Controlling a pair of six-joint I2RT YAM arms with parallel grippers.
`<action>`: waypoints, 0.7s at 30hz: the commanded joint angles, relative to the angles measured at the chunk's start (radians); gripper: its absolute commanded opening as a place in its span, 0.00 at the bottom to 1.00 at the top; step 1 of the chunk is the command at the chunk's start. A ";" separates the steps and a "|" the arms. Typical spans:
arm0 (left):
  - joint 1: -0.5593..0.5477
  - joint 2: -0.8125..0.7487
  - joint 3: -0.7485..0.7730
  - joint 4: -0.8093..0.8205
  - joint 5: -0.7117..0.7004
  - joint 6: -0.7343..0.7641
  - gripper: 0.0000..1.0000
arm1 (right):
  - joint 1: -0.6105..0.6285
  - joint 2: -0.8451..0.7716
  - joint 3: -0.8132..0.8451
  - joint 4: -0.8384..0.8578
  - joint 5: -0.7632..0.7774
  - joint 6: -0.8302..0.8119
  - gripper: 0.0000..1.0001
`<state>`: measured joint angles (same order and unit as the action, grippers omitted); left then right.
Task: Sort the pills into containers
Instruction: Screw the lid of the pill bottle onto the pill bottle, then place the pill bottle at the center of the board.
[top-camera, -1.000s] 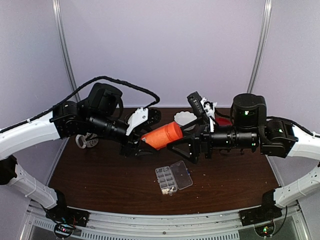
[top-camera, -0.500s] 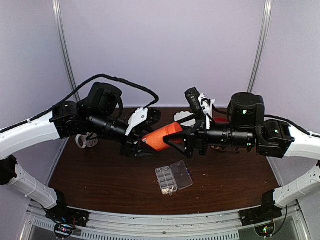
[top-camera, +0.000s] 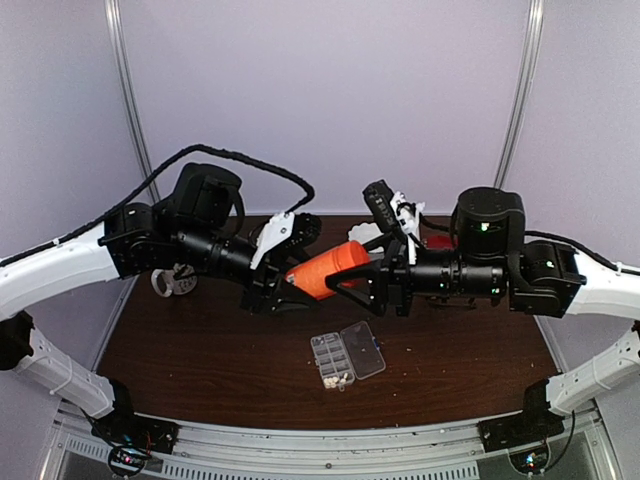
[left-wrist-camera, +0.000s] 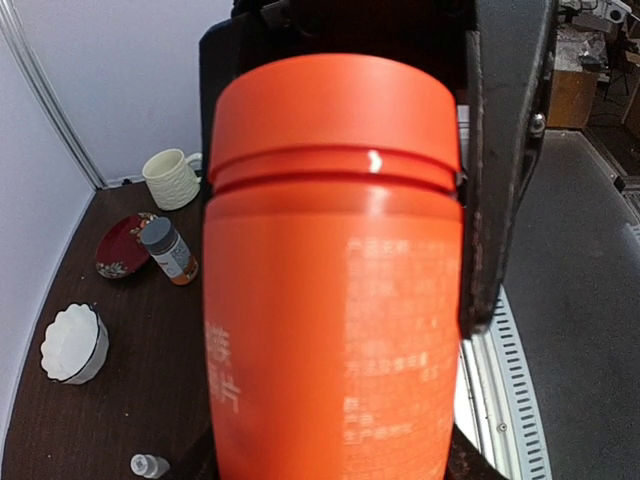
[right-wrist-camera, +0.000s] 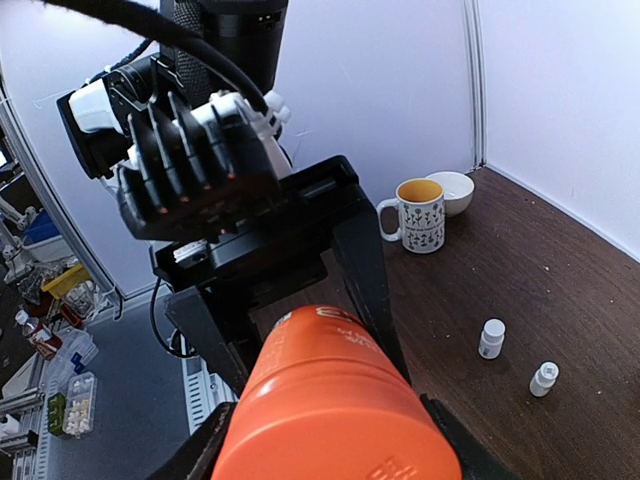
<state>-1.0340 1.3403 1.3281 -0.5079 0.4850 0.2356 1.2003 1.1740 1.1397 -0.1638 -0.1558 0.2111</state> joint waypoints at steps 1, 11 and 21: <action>0.001 -0.030 -0.030 0.092 0.020 -0.012 0.00 | 0.001 -0.043 -0.008 0.001 0.026 -0.016 0.37; 0.000 -0.133 -0.156 0.191 -0.220 -0.094 0.97 | -0.053 -0.111 -0.019 -0.217 0.114 -0.015 0.30; 0.002 -0.209 -0.258 0.165 -0.581 -0.302 0.98 | -0.278 -0.179 -0.211 -0.445 0.328 0.092 0.29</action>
<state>-1.0374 1.1343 1.1080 -0.3714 0.1356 0.0925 0.9997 0.9943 0.9825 -0.4957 0.0387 0.2436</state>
